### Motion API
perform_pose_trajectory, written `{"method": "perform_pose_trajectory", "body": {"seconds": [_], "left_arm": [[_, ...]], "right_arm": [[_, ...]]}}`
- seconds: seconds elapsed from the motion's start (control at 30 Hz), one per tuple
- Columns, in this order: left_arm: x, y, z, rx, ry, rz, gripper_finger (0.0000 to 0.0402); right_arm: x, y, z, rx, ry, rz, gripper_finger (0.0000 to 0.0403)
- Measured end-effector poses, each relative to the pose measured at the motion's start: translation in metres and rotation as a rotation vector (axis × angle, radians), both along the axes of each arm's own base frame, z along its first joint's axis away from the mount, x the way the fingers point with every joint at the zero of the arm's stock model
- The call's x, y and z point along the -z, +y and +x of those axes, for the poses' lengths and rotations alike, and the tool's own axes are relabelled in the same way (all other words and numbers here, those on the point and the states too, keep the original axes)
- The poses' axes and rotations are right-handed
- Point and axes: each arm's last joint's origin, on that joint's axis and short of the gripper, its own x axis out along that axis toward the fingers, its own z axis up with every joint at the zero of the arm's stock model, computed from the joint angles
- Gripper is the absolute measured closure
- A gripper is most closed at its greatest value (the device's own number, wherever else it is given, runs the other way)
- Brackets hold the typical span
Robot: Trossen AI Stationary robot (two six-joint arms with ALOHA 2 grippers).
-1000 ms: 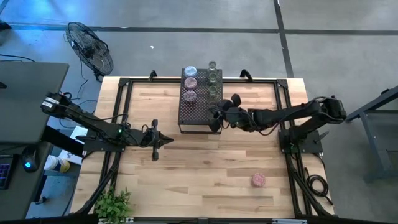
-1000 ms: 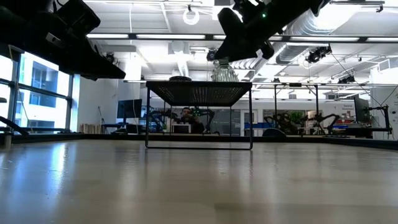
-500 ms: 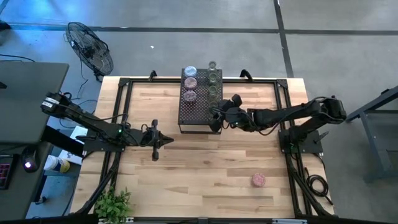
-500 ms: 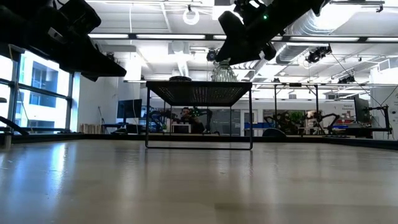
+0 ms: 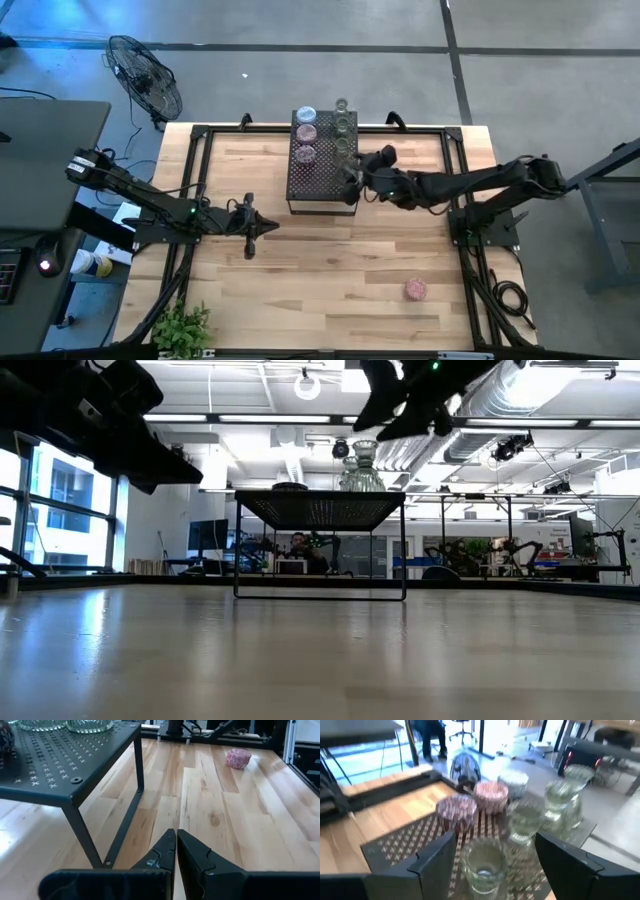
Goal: Pick & Place candle stick holders
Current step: Put the pink scented candle on the shelf aligned with the other black scented candle
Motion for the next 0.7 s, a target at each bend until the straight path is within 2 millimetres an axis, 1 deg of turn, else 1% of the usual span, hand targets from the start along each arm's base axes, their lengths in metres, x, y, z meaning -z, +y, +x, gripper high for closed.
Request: {"method": "perform_pose_trajectory", "body": {"seconds": [0.1,0.23,0.33,0.4,0.47,0.6,0.63,0.67,0.7], "left_arm": [[0.0,0.0,0.0,-0.003,0.002,0.002,0.039],[0.0,0.0,0.0,-0.011,0.001,0.011,0.039],[0.0,0.001,0.0,-0.01,0.003,0.033,0.039],[0.0,0.001,0.0,-0.009,0.003,0.036,0.039],[0.0,0.001,0.0,-0.008,0.003,0.038,0.039],[0.0,0.001,0.0,-0.009,0.003,0.038,0.039],[0.0,0.001,0.0,-0.009,0.002,0.038,0.039],[0.0,0.001,0.0,-0.008,0.0,0.037,0.039],[0.0,0.0,0.0,-0.008,-0.001,0.036,0.039]], "right_arm": [[-0.014,0.008,-0.009,-0.026,-0.013,-0.058,0.0134],[-0.036,0.025,-0.026,-0.055,-0.068,-0.093,0.0139],[-0.044,0.044,-0.039,-0.114,-0.101,-0.064,0.0164],[-0.041,0.062,-0.047,-0.177,-0.076,-0.017,0.0197],[-0.032,0.083,-0.055,-0.235,-0.027,0.036,0.0242],[-0.011,0.124,-0.081,-0.317,0.053,0.224,0.0357],[-0.006,0.134,-0.088,-0.326,0.068,0.269,0.0379],[0.0,0.144,-0.095,-0.331,0.08,0.3,0.039],[0.005,0.153,-0.102,-0.336,0.092,0.331,0.039]]}}
